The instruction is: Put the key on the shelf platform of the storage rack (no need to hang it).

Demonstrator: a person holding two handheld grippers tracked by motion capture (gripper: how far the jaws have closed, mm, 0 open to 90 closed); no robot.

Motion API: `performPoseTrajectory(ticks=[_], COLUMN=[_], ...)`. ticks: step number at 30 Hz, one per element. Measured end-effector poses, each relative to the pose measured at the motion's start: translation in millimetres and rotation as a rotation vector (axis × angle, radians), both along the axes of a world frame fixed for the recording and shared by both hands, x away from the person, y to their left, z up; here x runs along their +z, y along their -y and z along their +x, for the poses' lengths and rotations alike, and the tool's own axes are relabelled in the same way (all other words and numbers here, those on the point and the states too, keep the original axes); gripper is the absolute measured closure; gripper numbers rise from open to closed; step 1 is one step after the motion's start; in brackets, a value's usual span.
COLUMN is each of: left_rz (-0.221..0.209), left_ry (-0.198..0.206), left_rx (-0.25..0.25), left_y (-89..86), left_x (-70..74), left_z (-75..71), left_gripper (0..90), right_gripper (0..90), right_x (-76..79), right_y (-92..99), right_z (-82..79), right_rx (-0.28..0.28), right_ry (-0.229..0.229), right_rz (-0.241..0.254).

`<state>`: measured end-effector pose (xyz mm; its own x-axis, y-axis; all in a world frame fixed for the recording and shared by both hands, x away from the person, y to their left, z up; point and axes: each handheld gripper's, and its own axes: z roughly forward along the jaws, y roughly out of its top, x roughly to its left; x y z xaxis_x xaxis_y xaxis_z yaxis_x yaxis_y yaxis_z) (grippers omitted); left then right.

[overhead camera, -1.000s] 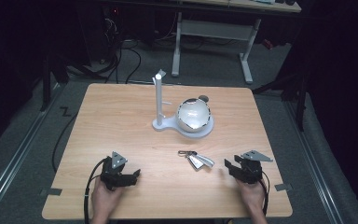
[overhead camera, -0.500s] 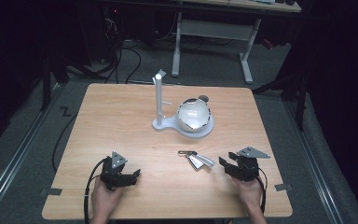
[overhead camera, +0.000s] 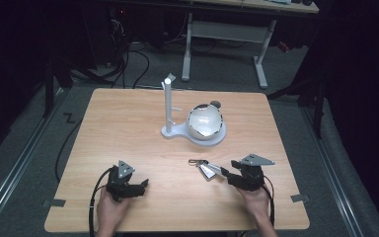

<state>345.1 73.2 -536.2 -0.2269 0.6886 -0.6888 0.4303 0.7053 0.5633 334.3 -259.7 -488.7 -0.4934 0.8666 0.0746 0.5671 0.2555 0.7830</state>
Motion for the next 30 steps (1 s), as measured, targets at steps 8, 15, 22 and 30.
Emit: performPoseTrajectory(ticks=[8,15,22,30], left_rz=[-0.003,0.002,0.003,0.003], left_ry=[-0.005,-0.001,-0.001,0.0], left_rx=[0.001,-0.004,-0.005,-0.005], left_y=[0.2,0.0,0.0,0.0], left_x=[0.3,0.0,-0.1,-0.1], left_z=[-0.5,-1.2,-1.3,-1.4], left_gripper=[15.6,15.3,15.4,15.4], right_gripper=[44.2,40.7,41.0,41.4], right_x=[-1.6,-7.2,-15.3,-21.6], right_y=[-23.3,-41.5,-50.4,-59.9], right_z=[9.4,20.8,35.2,54.9], right_rx=[0.057,0.093,0.103,0.106], right_ry=[-0.018,-0.028,-0.053,-0.081], right_rz=[-0.025,-0.075,-0.069,-0.063])
